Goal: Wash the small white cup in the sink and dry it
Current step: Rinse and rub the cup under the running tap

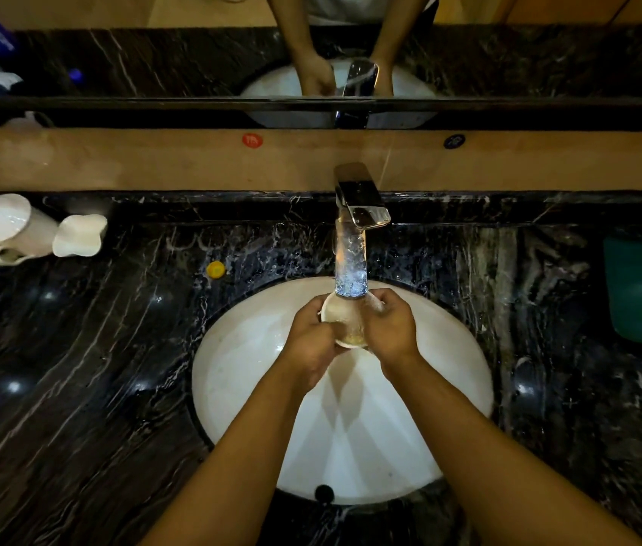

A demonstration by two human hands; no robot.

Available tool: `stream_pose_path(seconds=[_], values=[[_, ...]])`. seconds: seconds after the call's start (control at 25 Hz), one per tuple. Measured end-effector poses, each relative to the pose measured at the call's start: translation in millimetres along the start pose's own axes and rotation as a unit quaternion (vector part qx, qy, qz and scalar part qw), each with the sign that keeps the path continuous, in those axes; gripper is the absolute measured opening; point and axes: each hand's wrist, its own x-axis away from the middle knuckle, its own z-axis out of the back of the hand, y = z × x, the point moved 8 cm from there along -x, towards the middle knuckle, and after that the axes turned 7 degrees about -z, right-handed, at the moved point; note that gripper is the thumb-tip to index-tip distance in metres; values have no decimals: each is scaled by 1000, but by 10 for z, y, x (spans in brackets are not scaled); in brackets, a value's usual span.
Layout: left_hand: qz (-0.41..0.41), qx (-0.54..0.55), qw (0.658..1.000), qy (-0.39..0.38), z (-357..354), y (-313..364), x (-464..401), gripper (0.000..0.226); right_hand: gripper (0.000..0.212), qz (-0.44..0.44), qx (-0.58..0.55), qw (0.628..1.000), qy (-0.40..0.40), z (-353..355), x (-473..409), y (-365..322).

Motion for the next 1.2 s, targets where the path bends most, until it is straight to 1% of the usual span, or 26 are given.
stream_pose_path(seconds=[0.04,0.08,0.12,0.2,0.28,0.36,0.44,0.48,0.56,0.64,0.72,0.76,0.84,0.88,0.92,0.96,1.04,1.12,1.2], values=[[-7,-2,1000,18,37,-10,-20,47,13,-3,-5,1000,-3,-4,9,-5],[-18,-8,999,43,85,-17,-37,41,10,-10,-16,1000,-8,-7,1,19],[-28,-17,997,68,130,-25,-53,33,12,-17,-30,999,-15,-16,-1,43],[-40,-27,992,117,192,-31,-69,22,27,-28,-49,997,-54,-84,22,100],[-47,-29,988,143,233,-23,-102,24,38,-33,-49,994,-95,-173,89,118],[-51,-36,989,132,238,13,-127,32,36,-23,-4,995,-101,-197,126,75],[-55,-59,992,92,233,67,-125,39,22,12,92,994,-54,-123,74,-40],[-57,-69,994,66,238,95,-117,41,19,26,142,989,-30,-83,32,-94],[-53,-70,996,19,264,113,-117,46,27,46,210,977,-5,-30,-2,-169],[-39,-54,998,0,289,87,-136,50,28,54,224,973,-2,-15,8,-187],[-28,-43,998,37,316,41,-168,50,23,48,188,981,-23,-46,61,-153],[-32,-38,996,69,323,33,-172,44,19,37,146,988,-43,-80,91,-114],[-58,-45,989,128,325,46,-167,26,22,5,66,994,-87,-166,146,-23],[-71,-54,986,144,321,64,-172,20,24,-4,56,993,-102,-203,157,18],[-78,-61,984,148,319,82,-186,18,25,-7,62,992,-108,-215,165,38],[-82,-70,985,136,306,106,-199,21,22,-6,75,992,-103,-200,152,43],[-80,-106,988,83,255,127,-242,26,17,2,109,991,-76,-100,109,5],[-65,-153,986,29,199,122,-285,21,24,28,177,983,-46,0,55,-64],[-51,-161,986,11,194,113,-312,25,28,66,270,960,-33,-13,43,-121]])
